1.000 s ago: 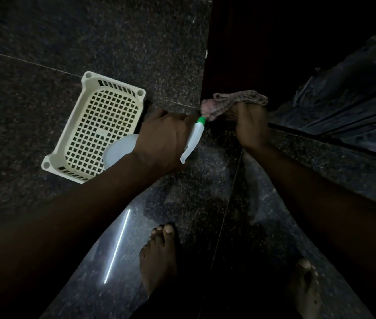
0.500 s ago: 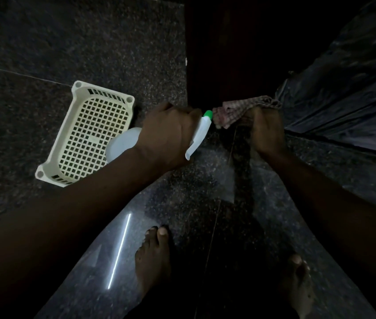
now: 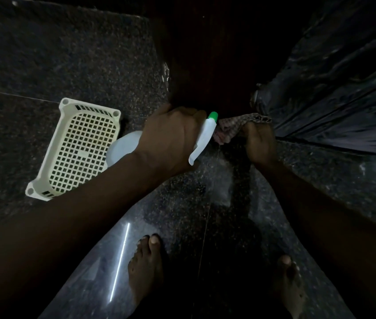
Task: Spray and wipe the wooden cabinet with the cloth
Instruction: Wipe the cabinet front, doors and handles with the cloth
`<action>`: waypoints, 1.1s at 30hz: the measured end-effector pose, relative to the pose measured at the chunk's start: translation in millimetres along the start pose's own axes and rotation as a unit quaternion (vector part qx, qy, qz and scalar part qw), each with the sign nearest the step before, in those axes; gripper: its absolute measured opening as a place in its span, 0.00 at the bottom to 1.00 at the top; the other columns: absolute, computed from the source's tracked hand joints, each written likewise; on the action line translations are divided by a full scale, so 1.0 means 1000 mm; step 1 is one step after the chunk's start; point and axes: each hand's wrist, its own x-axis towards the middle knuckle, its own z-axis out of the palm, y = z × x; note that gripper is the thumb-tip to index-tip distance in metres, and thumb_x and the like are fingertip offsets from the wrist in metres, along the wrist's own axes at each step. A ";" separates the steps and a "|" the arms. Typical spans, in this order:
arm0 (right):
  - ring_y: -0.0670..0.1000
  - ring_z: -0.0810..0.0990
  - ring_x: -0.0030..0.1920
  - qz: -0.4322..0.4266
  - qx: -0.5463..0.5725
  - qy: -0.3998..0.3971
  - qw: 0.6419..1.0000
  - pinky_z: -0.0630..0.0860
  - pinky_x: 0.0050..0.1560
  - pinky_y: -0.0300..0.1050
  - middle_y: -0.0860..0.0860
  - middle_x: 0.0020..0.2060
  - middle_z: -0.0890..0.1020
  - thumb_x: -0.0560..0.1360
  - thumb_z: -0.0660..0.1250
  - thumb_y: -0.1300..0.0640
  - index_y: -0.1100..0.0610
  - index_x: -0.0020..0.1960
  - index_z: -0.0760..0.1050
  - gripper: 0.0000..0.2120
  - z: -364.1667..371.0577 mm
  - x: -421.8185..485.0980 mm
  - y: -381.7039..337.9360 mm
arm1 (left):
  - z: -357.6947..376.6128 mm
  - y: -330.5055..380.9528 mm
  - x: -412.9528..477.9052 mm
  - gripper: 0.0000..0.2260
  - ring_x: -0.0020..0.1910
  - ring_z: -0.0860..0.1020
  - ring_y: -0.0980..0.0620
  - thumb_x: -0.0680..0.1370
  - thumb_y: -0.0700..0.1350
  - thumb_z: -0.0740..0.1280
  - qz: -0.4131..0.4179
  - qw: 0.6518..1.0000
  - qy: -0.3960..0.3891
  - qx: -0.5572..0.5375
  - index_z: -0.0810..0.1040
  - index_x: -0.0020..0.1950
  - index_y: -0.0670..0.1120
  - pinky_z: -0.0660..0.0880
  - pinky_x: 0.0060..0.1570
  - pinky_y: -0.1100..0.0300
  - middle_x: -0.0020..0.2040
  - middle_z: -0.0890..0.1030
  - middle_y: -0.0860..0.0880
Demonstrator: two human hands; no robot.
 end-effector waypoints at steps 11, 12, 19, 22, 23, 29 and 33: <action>0.26 0.78 0.44 -0.020 0.164 0.033 0.986 0.70 0.45 0.20 0.32 0.42 0.84 0.77 0.55 0.51 0.46 0.49 0.82 0.16 -0.017 -0.005 -0.035 | -0.011 0.007 0.006 0.11 0.31 0.62 0.49 0.76 0.45 0.47 0.010 0.999 0.020 0.035 0.68 0.44 0.49 0.58 0.38 0.56 0.36 0.70 0.50; 0.24 0.76 0.44 -0.014 0.167 0.035 0.985 0.69 0.45 0.19 0.39 0.42 0.85 0.76 0.55 0.52 0.52 0.47 0.82 0.16 -0.016 -0.004 -0.029 | -0.013 0.008 0.008 0.16 0.32 0.62 0.49 0.76 0.46 0.43 0.009 0.999 0.031 0.028 0.70 0.44 0.48 0.59 0.38 0.56 0.37 0.72 0.50; 0.28 0.76 0.45 -0.011 0.083 0.035 0.996 0.63 0.49 0.15 0.47 0.47 0.80 0.78 0.57 0.56 0.60 0.55 0.80 0.16 -0.011 -0.003 -0.006 | -0.016 0.017 0.009 0.21 0.33 0.63 0.49 0.77 0.47 0.38 0.014 0.999 0.031 0.025 0.71 0.45 0.49 0.58 0.39 0.55 0.39 0.75 0.49; 0.49 0.76 0.43 -0.038 0.063 0.026 0.997 0.69 0.46 0.27 0.64 0.44 0.82 0.78 0.56 0.62 0.72 0.47 0.78 0.16 -0.014 -0.001 -0.004 | -0.026 0.023 0.012 0.23 0.34 0.72 0.45 0.71 0.48 0.37 0.019 0.999 0.038 -0.026 0.70 0.46 0.46 0.64 0.42 0.55 0.36 0.71 0.49; 0.50 0.75 0.42 -0.026 0.071 0.020 0.997 0.70 0.47 0.34 0.63 0.43 0.81 0.78 0.56 0.62 0.72 0.46 0.78 0.16 -0.015 -0.001 -0.006 | -0.030 0.024 0.013 0.19 0.32 0.74 0.44 0.69 0.47 0.42 0.027 0.997 0.053 -0.045 0.69 0.44 0.43 0.66 0.40 0.56 0.32 0.66 0.49; 0.43 0.74 0.46 -0.014 0.053 0.022 0.998 0.70 0.52 0.34 0.61 0.45 0.81 0.77 0.55 0.60 0.70 0.47 0.79 0.17 -0.013 0.000 -0.011 | -0.020 0.022 0.013 0.07 0.35 0.74 0.47 0.71 0.47 0.55 0.031 0.999 0.035 -0.001 0.72 0.42 0.49 0.66 0.47 0.54 0.36 0.77 0.50; 0.49 0.74 0.42 -0.030 0.041 0.041 0.998 0.66 0.45 0.34 0.66 0.42 0.81 0.77 0.56 0.59 0.72 0.44 0.78 0.18 -0.013 -0.004 -0.009 | -0.022 0.028 0.013 0.09 0.29 0.72 0.47 0.73 0.49 0.50 0.063 0.996 0.065 -0.009 0.67 0.38 0.50 0.65 0.45 0.55 0.30 0.76 0.50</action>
